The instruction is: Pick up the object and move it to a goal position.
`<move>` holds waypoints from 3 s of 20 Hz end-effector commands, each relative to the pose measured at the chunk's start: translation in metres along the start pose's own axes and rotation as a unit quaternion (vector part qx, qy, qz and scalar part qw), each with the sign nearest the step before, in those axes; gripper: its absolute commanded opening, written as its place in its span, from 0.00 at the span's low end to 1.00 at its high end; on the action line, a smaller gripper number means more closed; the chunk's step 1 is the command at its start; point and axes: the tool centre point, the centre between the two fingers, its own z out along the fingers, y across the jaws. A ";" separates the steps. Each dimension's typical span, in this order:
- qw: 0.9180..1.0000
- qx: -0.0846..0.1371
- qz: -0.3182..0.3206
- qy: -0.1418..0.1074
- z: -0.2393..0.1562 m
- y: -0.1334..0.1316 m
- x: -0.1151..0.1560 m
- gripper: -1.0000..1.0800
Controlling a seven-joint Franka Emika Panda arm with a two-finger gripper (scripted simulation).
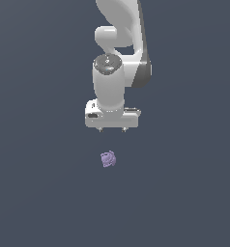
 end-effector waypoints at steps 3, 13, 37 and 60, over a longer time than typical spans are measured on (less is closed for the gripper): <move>1.000 0.001 -0.001 0.000 0.000 -0.002 0.000 0.96; 1.000 0.011 -0.006 -0.006 -0.008 -0.019 -0.002 0.96; 0.989 -0.012 -0.146 0.004 0.074 0.018 0.065 0.96; 0.987 -0.014 -0.161 0.005 0.134 0.023 0.071 0.96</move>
